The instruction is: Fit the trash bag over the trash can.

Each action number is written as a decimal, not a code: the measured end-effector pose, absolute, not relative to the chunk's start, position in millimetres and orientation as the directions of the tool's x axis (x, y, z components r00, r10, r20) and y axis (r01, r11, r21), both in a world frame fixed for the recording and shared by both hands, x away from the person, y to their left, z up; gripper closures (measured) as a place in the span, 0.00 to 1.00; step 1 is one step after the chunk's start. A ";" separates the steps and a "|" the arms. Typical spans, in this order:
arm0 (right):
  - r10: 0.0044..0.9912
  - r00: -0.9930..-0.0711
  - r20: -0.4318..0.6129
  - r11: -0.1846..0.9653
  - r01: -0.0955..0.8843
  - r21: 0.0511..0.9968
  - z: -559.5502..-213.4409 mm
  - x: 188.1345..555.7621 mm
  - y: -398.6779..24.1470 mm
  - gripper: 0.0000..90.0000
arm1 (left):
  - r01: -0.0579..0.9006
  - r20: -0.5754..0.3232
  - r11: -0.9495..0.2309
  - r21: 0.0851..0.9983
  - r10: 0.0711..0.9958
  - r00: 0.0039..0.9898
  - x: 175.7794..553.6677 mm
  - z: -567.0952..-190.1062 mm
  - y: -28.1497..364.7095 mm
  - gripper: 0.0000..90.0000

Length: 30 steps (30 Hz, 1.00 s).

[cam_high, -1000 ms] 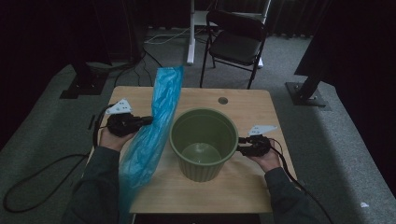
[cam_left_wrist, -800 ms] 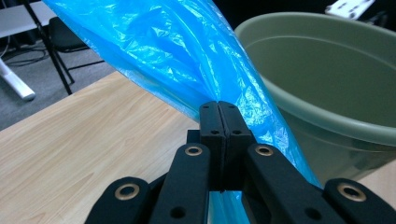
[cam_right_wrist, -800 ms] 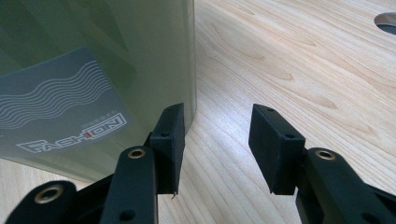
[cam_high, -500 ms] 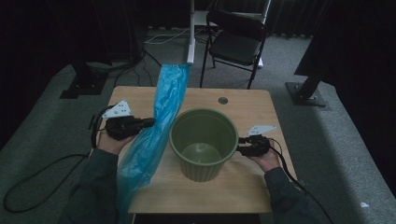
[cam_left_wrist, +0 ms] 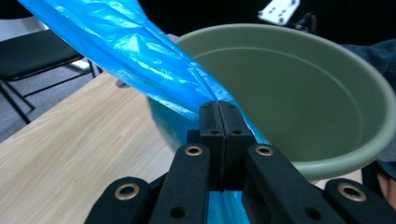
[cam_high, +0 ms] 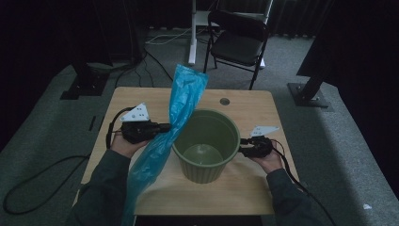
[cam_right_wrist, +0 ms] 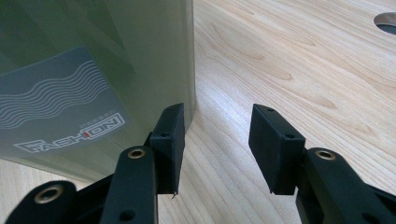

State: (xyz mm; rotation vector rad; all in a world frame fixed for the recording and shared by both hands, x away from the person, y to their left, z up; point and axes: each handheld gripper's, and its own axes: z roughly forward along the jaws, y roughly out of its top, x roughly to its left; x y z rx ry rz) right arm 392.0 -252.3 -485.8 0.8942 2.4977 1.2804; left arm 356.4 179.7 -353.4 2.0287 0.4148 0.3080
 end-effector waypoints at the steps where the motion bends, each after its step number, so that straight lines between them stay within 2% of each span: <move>1: 0.595 -0.798 0.097 0.443 0.426 0.789 -485.7 391.9 -252.2 0.61 | 0.156 0.045 -0.442 0.883 0.411 0.911 355.2 -352.7 178.5 0.99; 16: 0.593 -0.799 0.096 0.445 0.425 0.788 -486.7 392.5 -251.3 0.61 | 0.089 0.084 -0.433 0.897 0.364 0.927 334.0 -332.9 185.4 0.99; 30: 0.594 -0.798 0.098 0.443 0.427 0.788 -486.7 392.5 -251.5 0.61 | 0.068 0.075 -0.396 0.916 0.334 0.940 323.9 -322.3 194.9 0.99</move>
